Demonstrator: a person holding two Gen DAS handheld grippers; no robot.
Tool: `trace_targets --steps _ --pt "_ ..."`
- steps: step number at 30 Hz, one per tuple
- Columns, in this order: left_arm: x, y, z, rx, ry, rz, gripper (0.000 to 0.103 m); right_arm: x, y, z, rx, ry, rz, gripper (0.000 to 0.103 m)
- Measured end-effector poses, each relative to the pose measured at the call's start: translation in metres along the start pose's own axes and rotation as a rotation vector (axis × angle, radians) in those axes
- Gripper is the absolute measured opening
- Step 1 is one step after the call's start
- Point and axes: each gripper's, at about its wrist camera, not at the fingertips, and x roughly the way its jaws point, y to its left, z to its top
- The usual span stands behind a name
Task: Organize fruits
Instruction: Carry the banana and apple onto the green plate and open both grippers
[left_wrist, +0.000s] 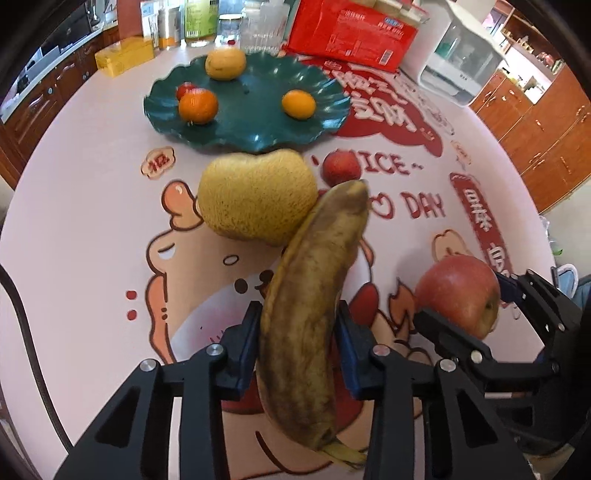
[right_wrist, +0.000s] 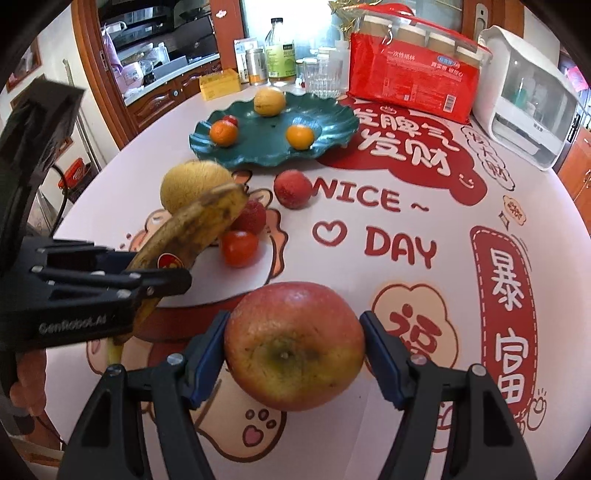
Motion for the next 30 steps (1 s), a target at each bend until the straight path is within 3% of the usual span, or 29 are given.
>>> trace_targets --steps 7,12,20,26,30 --pt "-0.041 -0.002 0.023 0.02 -0.07 0.012 0.035 -0.026 -0.006 0.033 0.03 -0.063 0.017 0.07" --pt "-0.066 -0.003 0.054 0.111 -0.126 0.068 0.035 -0.041 -0.009 0.07 0.021 -0.106 0.025 0.07" --pt "-0.089 0.011 0.113 0.203 -0.094 0.102 0.035 -0.06 -0.015 0.139 -0.032 -0.201 0.026 0.07" --pt "-0.079 0.015 0.151 0.219 -0.104 0.158 0.035 -0.033 -0.015 0.18 -0.054 -0.203 0.014 0.07" --pt "-0.05 0.019 0.171 0.179 -0.12 0.158 0.035 0.008 -0.027 0.2 0.024 -0.162 0.016 0.07"
